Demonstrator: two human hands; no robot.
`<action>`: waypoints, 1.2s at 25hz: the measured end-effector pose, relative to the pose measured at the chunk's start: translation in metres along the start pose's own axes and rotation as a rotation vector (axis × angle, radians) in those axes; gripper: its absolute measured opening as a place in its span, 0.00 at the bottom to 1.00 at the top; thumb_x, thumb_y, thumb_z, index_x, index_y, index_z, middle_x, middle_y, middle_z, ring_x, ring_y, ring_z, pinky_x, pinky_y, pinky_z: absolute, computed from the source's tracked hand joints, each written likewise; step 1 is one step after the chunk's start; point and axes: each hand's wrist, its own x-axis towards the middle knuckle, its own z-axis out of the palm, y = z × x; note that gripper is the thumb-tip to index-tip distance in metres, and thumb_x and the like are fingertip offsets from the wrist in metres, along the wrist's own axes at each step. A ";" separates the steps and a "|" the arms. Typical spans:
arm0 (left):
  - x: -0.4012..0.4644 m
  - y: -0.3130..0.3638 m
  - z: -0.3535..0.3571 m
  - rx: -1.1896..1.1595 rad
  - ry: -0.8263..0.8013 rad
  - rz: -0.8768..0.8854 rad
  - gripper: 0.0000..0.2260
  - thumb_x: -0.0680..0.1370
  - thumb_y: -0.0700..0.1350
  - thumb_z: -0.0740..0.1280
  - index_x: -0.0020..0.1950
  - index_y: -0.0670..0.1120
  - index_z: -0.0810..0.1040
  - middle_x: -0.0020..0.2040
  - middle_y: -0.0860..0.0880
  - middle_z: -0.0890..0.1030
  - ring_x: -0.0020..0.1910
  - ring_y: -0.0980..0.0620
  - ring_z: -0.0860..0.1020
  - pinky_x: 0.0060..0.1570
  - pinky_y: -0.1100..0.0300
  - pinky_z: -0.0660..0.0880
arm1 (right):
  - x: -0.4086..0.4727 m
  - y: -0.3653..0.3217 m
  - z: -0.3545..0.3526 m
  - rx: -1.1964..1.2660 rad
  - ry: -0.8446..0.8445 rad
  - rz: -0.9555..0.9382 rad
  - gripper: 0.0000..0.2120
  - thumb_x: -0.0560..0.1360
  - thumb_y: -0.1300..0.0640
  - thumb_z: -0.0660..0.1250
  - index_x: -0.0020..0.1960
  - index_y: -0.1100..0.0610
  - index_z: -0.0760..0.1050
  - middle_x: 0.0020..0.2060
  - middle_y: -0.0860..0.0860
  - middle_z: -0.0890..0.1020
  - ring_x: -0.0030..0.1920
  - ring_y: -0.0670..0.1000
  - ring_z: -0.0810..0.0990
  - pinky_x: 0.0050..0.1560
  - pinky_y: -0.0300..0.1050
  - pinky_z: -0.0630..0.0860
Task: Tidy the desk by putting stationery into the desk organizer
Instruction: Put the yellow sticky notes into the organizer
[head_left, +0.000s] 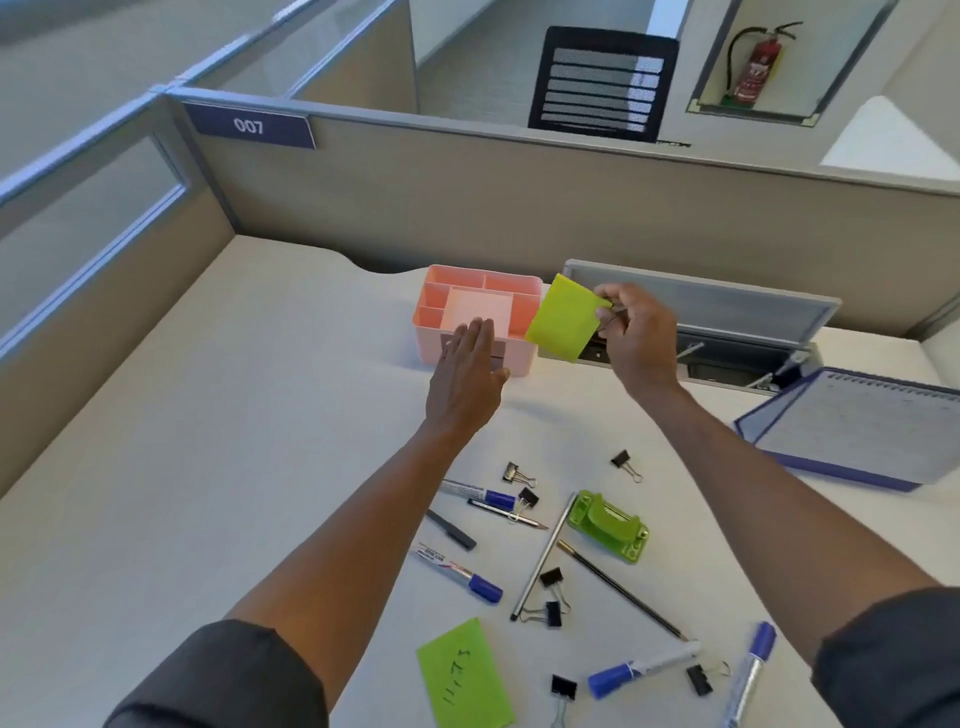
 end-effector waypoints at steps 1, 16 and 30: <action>0.007 -0.008 0.000 0.061 -0.022 0.036 0.32 0.79 0.48 0.66 0.78 0.43 0.55 0.79 0.44 0.56 0.77 0.44 0.54 0.75 0.49 0.54 | 0.012 -0.002 0.007 -0.008 0.016 -0.023 0.09 0.73 0.66 0.67 0.52 0.60 0.80 0.45 0.54 0.84 0.44 0.55 0.81 0.46 0.41 0.73; 0.040 -0.048 0.033 0.327 -0.110 0.202 0.37 0.74 0.58 0.69 0.77 0.52 0.55 0.79 0.47 0.55 0.77 0.41 0.52 0.75 0.40 0.49 | 0.113 0.011 0.099 -0.092 -0.064 -0.067 0.07 0.75 0.65 0.66 0.51 0.59 0.80 0.45 0.54 0.84 0.45 0.56 0.81 0.47 0.49 0.78; 0.038 -0.051 0.047 0.271 -0.028 0.171 0.36 0.74 0.58 0.69 0.77 0.55 0.56 0.79 0.50 0.54 0.78 0.44 0.50 0.75 0.41 0.48 | 0.102 0.034 0.150 -0.249 -0.179 0.245 0.05 0.74 0.60 0.66 0.44 0.53 0.80 0.43 0.51 0.84 0.45 0.53 0.80 0.41 0.42 0.72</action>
